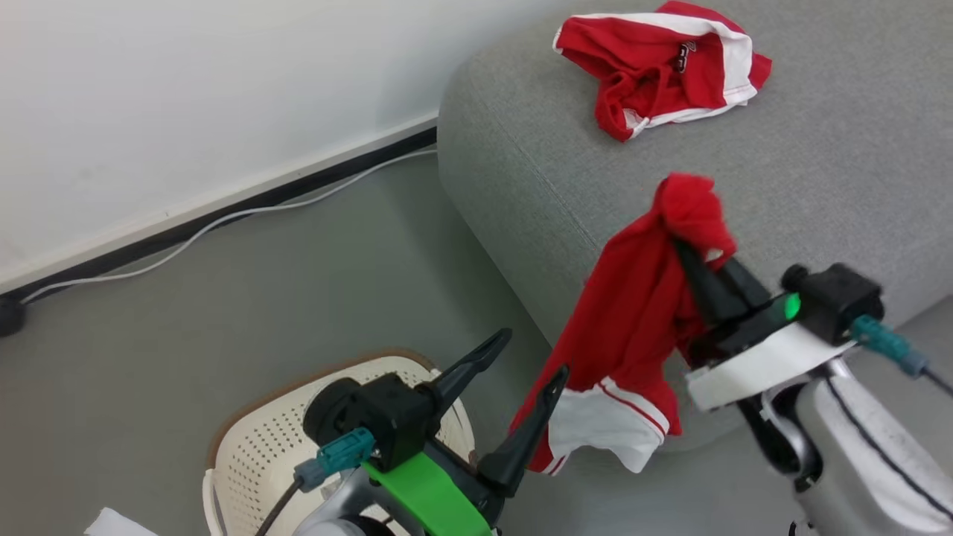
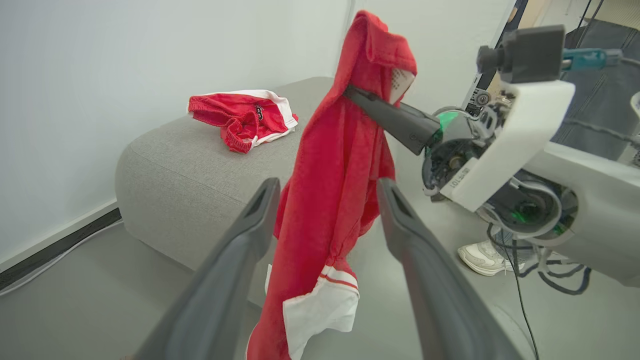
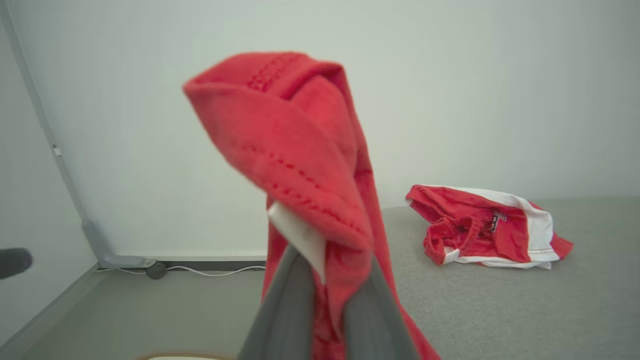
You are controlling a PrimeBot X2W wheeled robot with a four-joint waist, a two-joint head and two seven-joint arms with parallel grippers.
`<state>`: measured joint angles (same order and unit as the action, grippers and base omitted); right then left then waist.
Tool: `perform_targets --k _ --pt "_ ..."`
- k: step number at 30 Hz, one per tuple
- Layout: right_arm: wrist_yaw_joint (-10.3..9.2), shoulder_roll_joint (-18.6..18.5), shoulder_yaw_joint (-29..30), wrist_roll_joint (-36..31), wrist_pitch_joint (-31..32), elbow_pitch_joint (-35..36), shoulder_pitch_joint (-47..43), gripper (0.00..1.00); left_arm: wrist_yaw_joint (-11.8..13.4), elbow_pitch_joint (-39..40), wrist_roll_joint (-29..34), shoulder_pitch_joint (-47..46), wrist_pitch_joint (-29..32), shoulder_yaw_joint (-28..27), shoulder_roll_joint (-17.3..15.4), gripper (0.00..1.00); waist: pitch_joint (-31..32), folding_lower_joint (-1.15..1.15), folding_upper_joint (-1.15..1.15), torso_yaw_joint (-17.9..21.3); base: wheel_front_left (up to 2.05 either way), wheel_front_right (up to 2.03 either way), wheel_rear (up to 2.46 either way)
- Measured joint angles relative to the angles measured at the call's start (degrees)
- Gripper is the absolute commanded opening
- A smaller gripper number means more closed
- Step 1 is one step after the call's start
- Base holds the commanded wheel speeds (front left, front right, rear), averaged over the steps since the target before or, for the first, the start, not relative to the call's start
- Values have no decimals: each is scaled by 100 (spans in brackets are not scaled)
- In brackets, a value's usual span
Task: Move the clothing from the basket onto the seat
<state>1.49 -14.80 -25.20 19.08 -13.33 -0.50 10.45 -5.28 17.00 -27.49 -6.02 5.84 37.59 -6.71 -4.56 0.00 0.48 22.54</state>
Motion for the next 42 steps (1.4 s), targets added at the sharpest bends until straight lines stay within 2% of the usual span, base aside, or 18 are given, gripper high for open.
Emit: perform_targets --k 7,10,13,19,23,29,39,42 --pt "26 -5 1171 1135 -23 -293 558 0 7 -7 81 -32 304 229 -38 100 -551 0 0 256 0 0 0" --pt "37 -14 1646 1488 -14 -509 1062 0 7 -4 99 -79 470 343 -74 100 -821 0 0 260 0 0 0" --pt "-16 -207 2120 1684 86 -697 1688 0 7 3 99 -97 599 483 -101 100 -1082 0 0 221 0 0 0" --pt "-360 -581 3266 2295 187 -1050 2933 0 5 92 94 -97 900 623 -145 100 -1574 0 0 42 0 0 0" --pt "-583 -899 3765 2462 248 -1394 3609 0 -1 212 63 -98 1187 760 -286 100 -1894 0 0 -101 0 0 0" --pt "-623 -1206 3862 2565 388 -1748 4350 0 -25 438 -46 -85 1546 894 -559 100 -2387 1 0 -296 0 0 0" --pt "-671 -1121 3860 2674 358 -2112 5119 0 103 981 -15 -42 1751 592 -776 100 -3234 1 0 -471 0 0 0" --pt "-670 -1093 3842 2687 312 -2239 5258 0 242 1140 80 -42 1789 399 -890 100 -3487 1 0 -497 0 0 0"
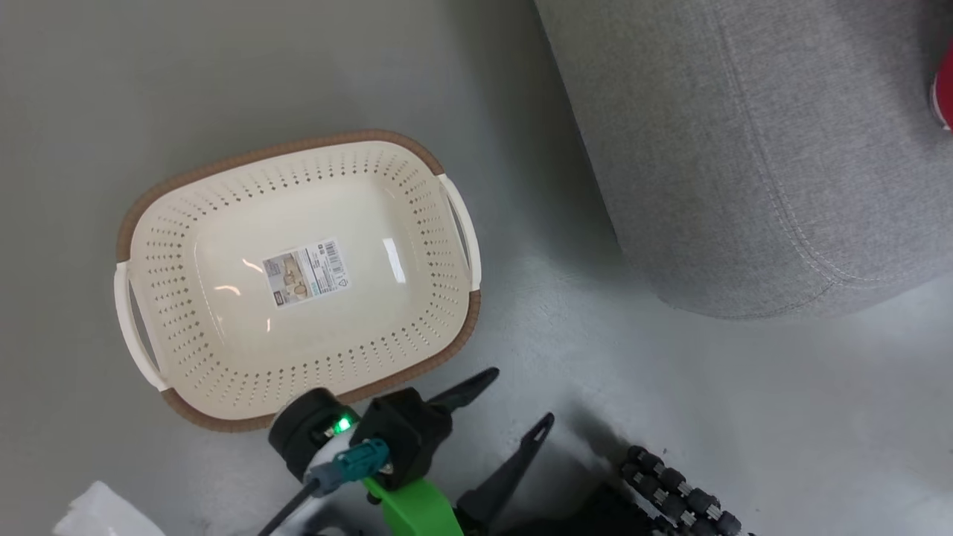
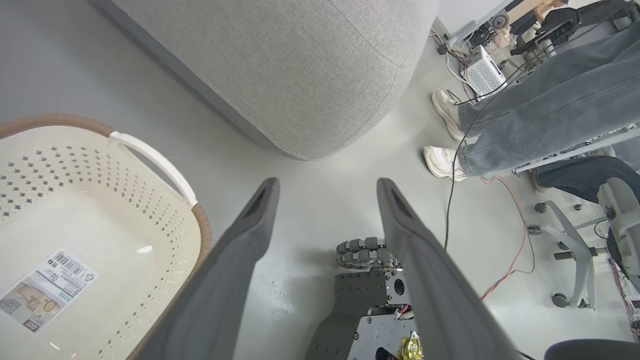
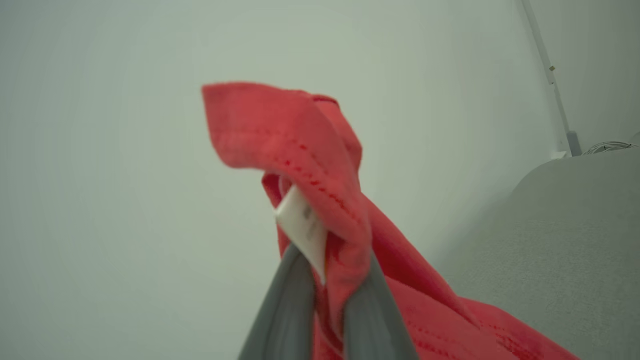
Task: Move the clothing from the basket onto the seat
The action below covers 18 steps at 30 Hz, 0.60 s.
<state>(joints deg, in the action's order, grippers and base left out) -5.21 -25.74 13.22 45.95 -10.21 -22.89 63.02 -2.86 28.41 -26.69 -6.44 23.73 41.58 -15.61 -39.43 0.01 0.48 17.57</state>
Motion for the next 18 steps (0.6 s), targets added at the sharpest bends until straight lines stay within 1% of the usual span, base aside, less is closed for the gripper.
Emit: perform_targets --k 6,7,9,13,15,16,17,18 --pt "19 98 -151 -59 -145 -401 44 0 135 325 77 -1 125 -231 -226 100 -500 0 0 18 0 0 0" --pt "66 145 -233 -111 -163 -489 37 0 136 380 83 -1 152 -243 -271 100 -583 0 0 34 0 0 0" --pt "121 349 -434 -141 -190 -648 15 0 189 490 192 0 216 -285 -339 100 -744 0 0 78 0 0 0" --pt "277 972 -832 -345 -287 -1092 -178 0 190 531 246 -6 253 -391 -485 100 -1009 0 0 234 0 0 0" --pt "296 1061 -862 -377 -325 -1248 -219 0 190 548 245 -13 257 -445 -512 100 -1085 0 0 345 0 0 0" --pt "312 1025 -847 -392 -339 -1280 -216 4 189 563 245 -29 277 -456 -519 100 -1117 0 0 396 0 0 0" --pt "320 981 -838 -420 -346 -1311 -203 12 189 579 245 -40 277 -478 -527 100 -1148 0 0 444 0 0 0" --pt "330 966 -840 -441 -377 -1354 -174 22 189 577 241 -42 277 -520 -536 100 -1173 0 0 489 0 0 0"
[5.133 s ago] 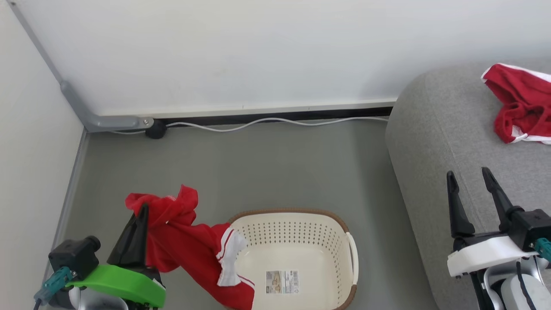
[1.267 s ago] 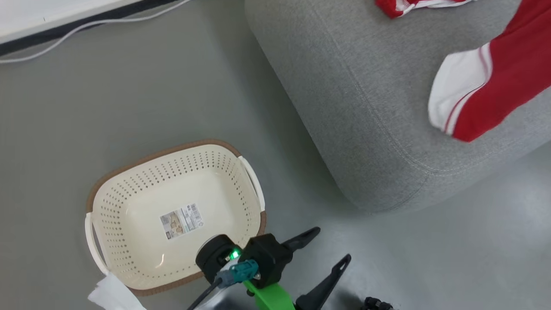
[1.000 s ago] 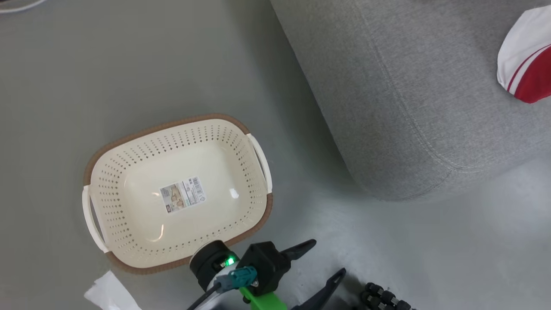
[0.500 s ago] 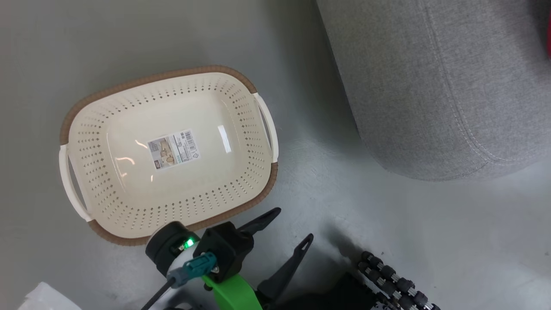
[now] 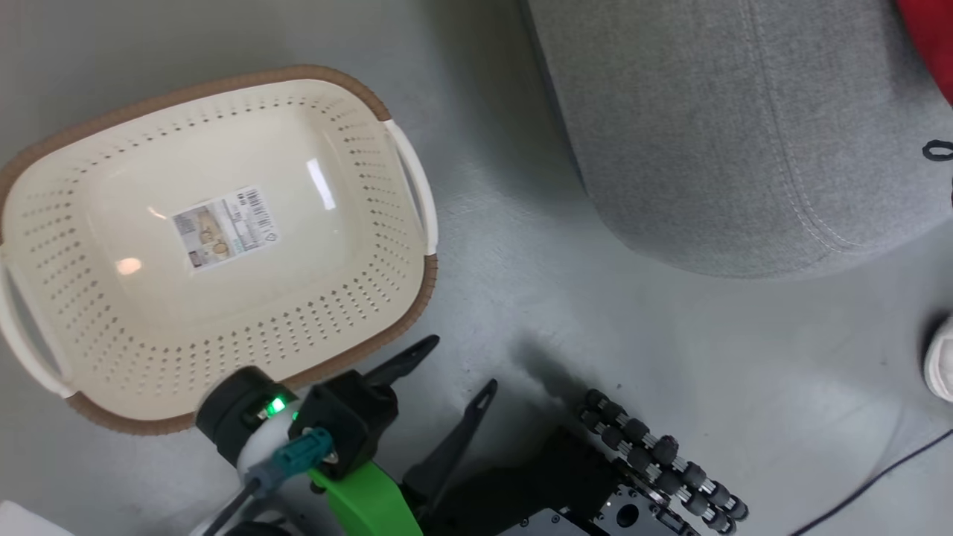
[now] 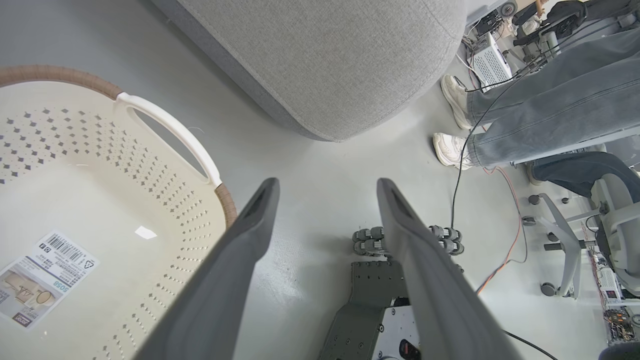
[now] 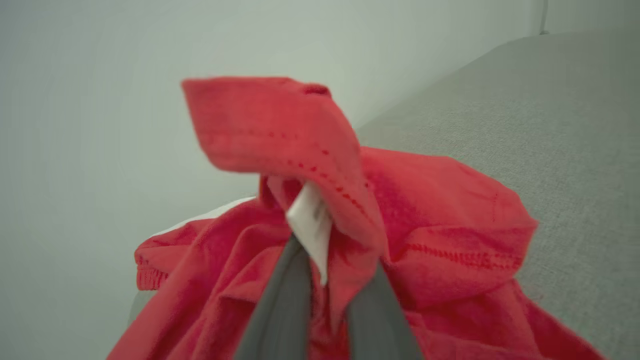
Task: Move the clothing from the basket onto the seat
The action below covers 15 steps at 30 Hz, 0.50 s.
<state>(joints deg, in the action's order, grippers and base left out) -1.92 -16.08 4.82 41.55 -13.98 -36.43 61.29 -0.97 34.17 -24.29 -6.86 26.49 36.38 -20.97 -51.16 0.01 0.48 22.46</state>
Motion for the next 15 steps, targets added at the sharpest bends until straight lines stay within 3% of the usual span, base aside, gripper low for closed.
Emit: perform_targets --k 2,3,4,15 --pt "89 27 -77 -94 -18 -81 60 53 -4 -9 -8 -24 -10 -75 -36 100 -28 0 0 86 0 0 0" --pt "94 54 -115 -136 -19 -119 90 89 -9 -20 -23 -32 -32 -105 -40 100 -29 0 0 124 0 0 0" --pt "143 80 -159 -185 -19 -154 119 100 -27 -37 -25 -47 -40 -127 -41 100 -20 0 0 155 0 0 0" --pt "508 227 -684 -813 -63 -91 139 100 -204 -227 -315 -482 -638 -456 175 100 450 0 0 328 0 0 0"
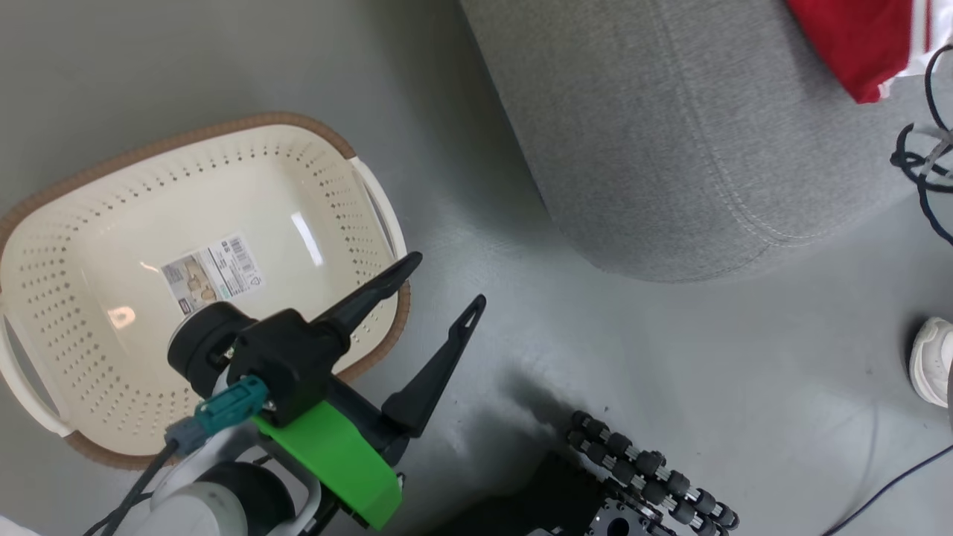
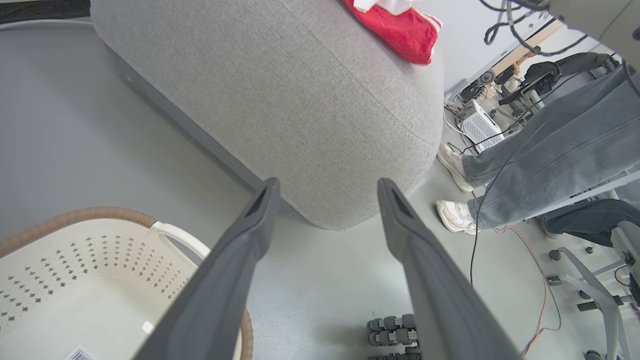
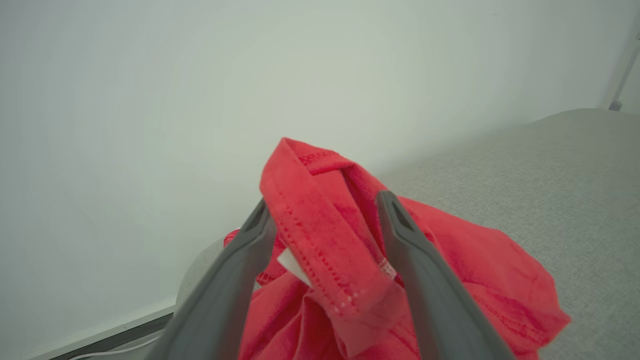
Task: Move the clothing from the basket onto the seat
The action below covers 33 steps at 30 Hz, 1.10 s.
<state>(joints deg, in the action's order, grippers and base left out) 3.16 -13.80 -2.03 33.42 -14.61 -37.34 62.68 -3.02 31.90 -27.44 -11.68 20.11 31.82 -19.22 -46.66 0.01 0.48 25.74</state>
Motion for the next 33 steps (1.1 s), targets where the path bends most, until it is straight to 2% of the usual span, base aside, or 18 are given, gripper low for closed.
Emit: perform_targets --k 5,14,15,19,26,33 --pt "90 2 -240 -443 0 470 -394 100 -46 -222 -147 -51 -388 -199 157 100 357 0 0 62 0 0 0" --pt "148 41 -213 -826 -2 1416 -1244 100 -47 -731 -324 -48 -1289 -675 401 100 1056 0 0 36 0 0 0" --pt "146 143 -34 -690 -4 1443 -1538 100 -41 -861 -371 -47 -1524 -792 549 100 1207 -1 0 -27 0 0 0" --pt "170 310 -86 -689 -4 1441 -2164 100 129 -1078 -413 5 -2001 -1117 789 100 1473 -1 0 -238 0 0 0" --pt "238 313 -392 -1087 -4 1513 -2754 100 310 -1634 -417 486 -2518 -1513 780 100 1946 -1 0 -711 0 0 0" --pt "241 283 -523 -1411 -4 1641 -3366 100 312 -2146 -448 709 -2863 -1604 791 100 2459 -1 0 -1226 0 0 0"
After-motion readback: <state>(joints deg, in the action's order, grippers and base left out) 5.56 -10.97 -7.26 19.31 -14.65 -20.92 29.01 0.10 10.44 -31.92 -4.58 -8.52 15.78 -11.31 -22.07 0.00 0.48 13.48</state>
